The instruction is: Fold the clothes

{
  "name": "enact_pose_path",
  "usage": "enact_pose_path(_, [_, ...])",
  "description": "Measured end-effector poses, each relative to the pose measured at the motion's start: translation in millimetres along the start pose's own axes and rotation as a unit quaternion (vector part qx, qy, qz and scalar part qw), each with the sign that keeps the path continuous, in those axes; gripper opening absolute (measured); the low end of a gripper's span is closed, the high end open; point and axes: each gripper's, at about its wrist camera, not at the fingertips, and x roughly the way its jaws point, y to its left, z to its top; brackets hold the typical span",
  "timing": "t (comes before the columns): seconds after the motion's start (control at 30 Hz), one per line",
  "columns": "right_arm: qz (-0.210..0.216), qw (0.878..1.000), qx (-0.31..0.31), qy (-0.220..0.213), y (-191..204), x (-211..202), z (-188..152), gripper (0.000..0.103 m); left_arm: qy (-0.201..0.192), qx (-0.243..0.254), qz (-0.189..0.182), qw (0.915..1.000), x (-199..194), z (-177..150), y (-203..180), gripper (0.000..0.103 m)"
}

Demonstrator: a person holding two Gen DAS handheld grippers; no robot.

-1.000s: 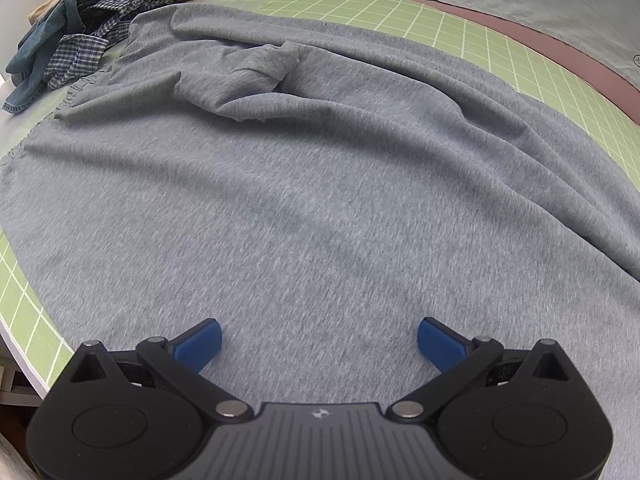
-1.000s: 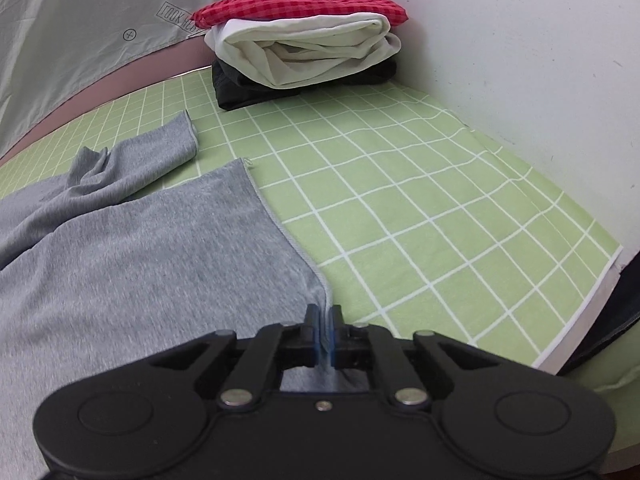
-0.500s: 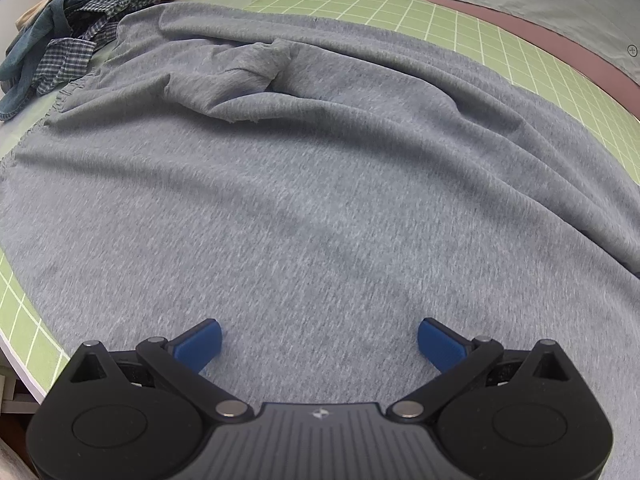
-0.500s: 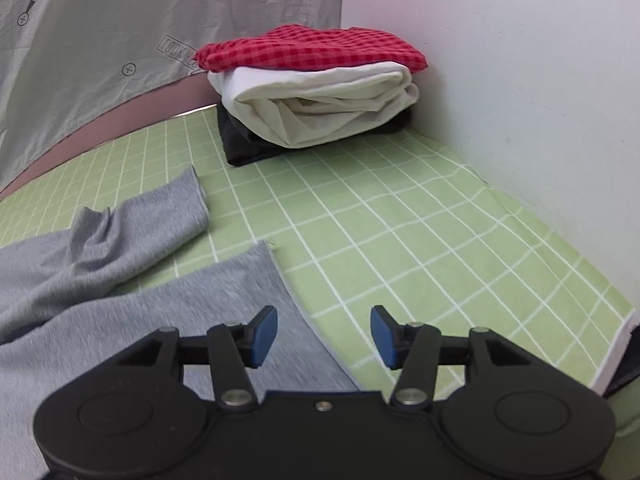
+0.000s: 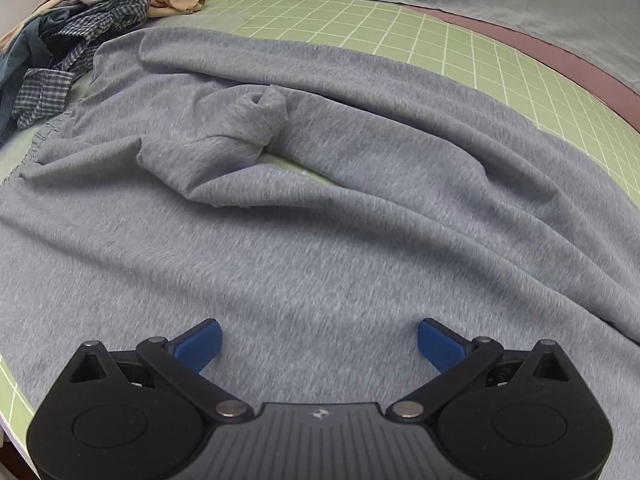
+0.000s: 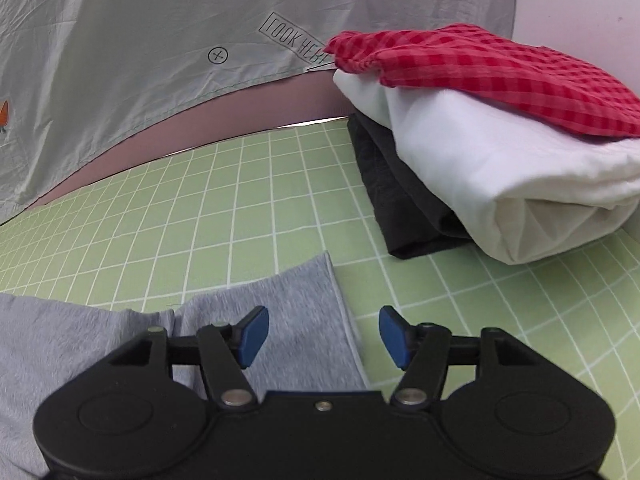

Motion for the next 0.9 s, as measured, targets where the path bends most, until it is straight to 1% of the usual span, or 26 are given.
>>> enact_pose_path(0.1, [0.003,0.999,-0.026,0.022,10.3,21.4,9.6,0.06,-0.001,0.005,-0.003,1.0,2.6,4.7,-0.7,0.103])
enact_pose_path(0.13, [0.001,0.999,-0.038,0.025,13.9,25.4,11.4,0.057,-0.001,0.007,-0.004,1.0,3.2,6.1,-1.3,0.103])
enact_pose_path(0.17, [0.006,0.998,-0.052,0.027,17.3,27.1,14.1,0.037,-0.002,0.007,-0.004,1.0,3.8,7.7,-1.8,0.103])
enact_pose_path(0.23, [0.015,0.997,-0.07,0.031,22.3,29.3,21.5,0.004,-0.005,0.004,-0.003,1.0,4.5,8.7,-2.7,0.103])
enact_pose_path(0.27, [0.017,0.997,-0.071,0.032,23.7,30.1,26.6,0.003,-0.007,0.002,-0.002,1.0,4.7,8.8,-3.2,0.103])
enact_pose_path(0.33, [0.016,0.996,-0.088,0.01,27.9,28.7,43.5,0.003,-0.009,-0.001,0.0,1.0,5.0,8.7,-3.1,0.103])
enact_pose_path(0.4, [-0.002,0.994,-0.102,-0.029,31.8,26.8,68.5,0.003,-0.009,-0.003,0.0,1.0,5.2,8.7,-2.6,0.103])
enact_pose_path(0.5, [-0.014,0.992,-0.088,-0.089,32.9,31.8,112.6,0.003,-0.008,-0.01,0.003,0.9999,5.4,9.0,-2.4,0.103])
enact_pose_path(0.53, [-0.018,0.991,-0.08,-0.108,33.0,34.7,127.0,0.004,-0.007,-0.011,0.003,0.9999,5.6,9.6,-2.3,0.103])
enact_pose_path(0.57, [-0.023,0.99,-0.079,-0.115,35.2,38.7,132.7,0.017,-0.005,-0.012,0.004,0.9999,5.8,10.4,-2.1,0.103])
enact_pose_path(0.6, [-0.029,0.989,-0.079,-0.118,37.9,43.0,136.5,0.031,-0.004,-0.012,0.004,0.9999,6.0,11.2,-1.9,0.103])
enact_pose_path(0.63, [-0.035,0.989,-0.08,-0.122,40.6,47.3,140.3,0.047,-0.002,-0.013,0.004,0.9999,6.3,12.0,-1.7,0.103])
enact_pose_path(0.67, [-0.041,0.988,-0.08,-0.126,43.3,51.6,144.0,0.045,-0.001,-0.013,0.004,0.9999,6.4,12.8,-1.6,0.103])
enact_pose_path(0.73, [-0.044,0.989,-0.077,-0.116,47.0,53.8,134.0,0.044,-0.001,-0.013,0.004,0.9999,7.1,14.4,-1.4,0.103])
enact_pose_path(0.83, [-0.058,0.992,-0.062,-0.088,48.7,48.4,105.9,0.042,0.0,-0.018,0.007,0.9998,7.7,15.8,-2.9,0.103])
enact_pose_path(0.9, [-0.046,0.997,-0.023,-0.058,43.7,45.7,87.3,0.042,-0.002,-0.021,0.008,0.9997,8.0,16.3,-3.6,0.103])
